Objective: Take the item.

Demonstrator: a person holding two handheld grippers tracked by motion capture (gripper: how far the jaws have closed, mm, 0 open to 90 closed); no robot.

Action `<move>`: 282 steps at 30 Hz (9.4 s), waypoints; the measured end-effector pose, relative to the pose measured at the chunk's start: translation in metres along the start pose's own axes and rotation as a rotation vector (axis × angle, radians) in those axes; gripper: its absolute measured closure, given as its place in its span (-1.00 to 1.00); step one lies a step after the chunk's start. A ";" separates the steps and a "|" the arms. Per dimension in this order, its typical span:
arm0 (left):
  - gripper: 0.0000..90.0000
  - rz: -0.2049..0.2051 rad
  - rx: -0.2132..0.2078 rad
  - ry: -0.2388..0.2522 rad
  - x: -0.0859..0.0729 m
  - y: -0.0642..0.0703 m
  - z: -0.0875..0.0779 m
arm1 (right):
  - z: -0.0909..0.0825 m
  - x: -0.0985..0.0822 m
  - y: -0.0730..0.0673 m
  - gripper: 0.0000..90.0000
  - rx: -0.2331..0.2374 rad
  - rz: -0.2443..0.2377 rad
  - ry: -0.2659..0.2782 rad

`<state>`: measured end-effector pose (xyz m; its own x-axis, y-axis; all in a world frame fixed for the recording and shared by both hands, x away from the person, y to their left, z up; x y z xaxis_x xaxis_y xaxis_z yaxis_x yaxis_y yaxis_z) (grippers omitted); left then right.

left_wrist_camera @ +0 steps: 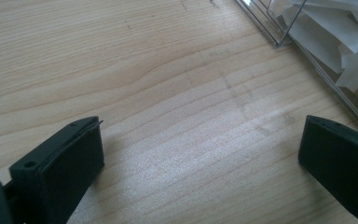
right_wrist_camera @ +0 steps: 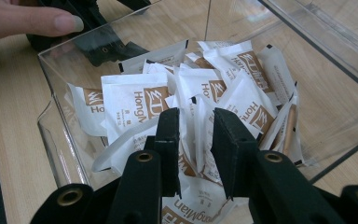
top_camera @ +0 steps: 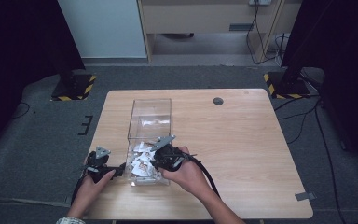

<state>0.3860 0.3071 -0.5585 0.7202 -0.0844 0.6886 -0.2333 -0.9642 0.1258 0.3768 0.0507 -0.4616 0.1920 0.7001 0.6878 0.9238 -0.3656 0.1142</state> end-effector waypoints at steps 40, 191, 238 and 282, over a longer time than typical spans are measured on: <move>-1.00 0.003 -0.001 -0.001 0.000 0.000 0.000 | -0.002 0.002 -0.001 1.00 -0.008 -0.023 0.009; -1.00 0.000 0.002 0.001 0.000 0.000 0.000 | -0.105 -0.114 0.166 0.99 -0.388 0.275 0.049; -1.00 0.000 0.002 0.001 0.000 0.000 0.000 | -0.028 -0.152 0.180 0.96 -0.356 0.390 -0.035; -1.00 0.001 0.002 0.000 0.000 0.000 0.000 | -0.020 -0.143 0.175 0.11 -0.360 0.401 -0.088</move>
<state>0.3857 0.3070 -0.5584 0.7199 -0.0850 0.6888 -0.2328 -0.9645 0.1243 0.5045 -0.1263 -0.5255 0.5469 0.5058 0.6671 0.6036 -0.7904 0.1045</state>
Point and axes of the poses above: each handheld gripper's, and its own axes: z roughly forward along the jaws, x roughly out of its top, y roughly to its right, the point moved 3 cm from there along z, roughly forward along the jaws, and after that the axes turned 11 degrees about -z, right-handed, at the moved point
